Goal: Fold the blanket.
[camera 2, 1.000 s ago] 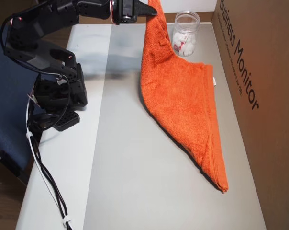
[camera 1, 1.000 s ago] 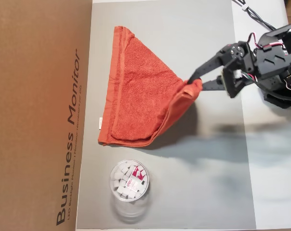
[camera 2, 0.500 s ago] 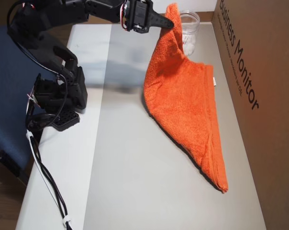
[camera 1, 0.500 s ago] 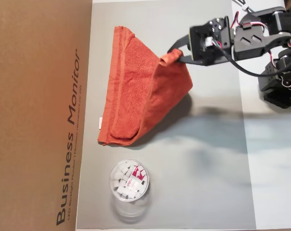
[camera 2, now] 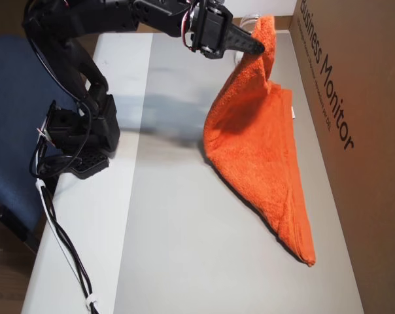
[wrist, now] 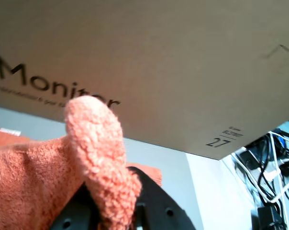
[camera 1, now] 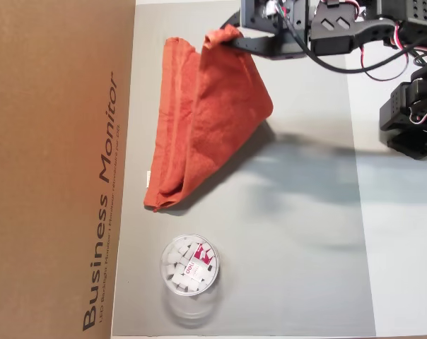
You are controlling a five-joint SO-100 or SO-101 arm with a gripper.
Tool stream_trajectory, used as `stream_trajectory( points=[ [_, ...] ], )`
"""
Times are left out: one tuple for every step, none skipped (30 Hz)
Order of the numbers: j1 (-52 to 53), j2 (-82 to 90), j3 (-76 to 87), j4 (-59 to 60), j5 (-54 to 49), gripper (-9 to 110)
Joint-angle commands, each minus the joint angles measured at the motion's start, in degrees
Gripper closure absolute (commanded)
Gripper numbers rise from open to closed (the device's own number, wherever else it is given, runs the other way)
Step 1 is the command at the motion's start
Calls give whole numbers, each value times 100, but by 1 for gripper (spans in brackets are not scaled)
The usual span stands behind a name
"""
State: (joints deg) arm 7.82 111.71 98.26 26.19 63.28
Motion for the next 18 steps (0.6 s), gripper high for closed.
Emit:
stream_trajectory(
  points=[
    [220, -132, -598, -88, 88, 102],
    [281, -211, -668, -88, 88, 102],
    [352, -281, -729, -88, 105, 102],
    [413, -352, -773, -88, 176, 102],
    [483, -422, -817, -88, 246, 102],
    [562, -492, -853, -88, 290, 102],
    [642, -563, -861, -88, 316, 102],
    [721, -633, -879, -88, 325, 102],
    [791, -703, -879, -88, 325, 102],
    [870, -773, -879, -88, 325, 102],
    [940, -853, -888, -97, 325, 102],
    [1020, -932, -888, -97, 325, 102],
    [1090, -1011, -888, -97, 325, 102],
    [1151, -1081, -888, -97, 343, 102],
    [1204, -1160, -888, -132, 431, 102],
    [1239, -1222, -888, -220, 536, 102],
    [1274, -1301, -888, -343, 615, 102],
    [1283, -1389, -888, -475, 633, 102]
  ],
)
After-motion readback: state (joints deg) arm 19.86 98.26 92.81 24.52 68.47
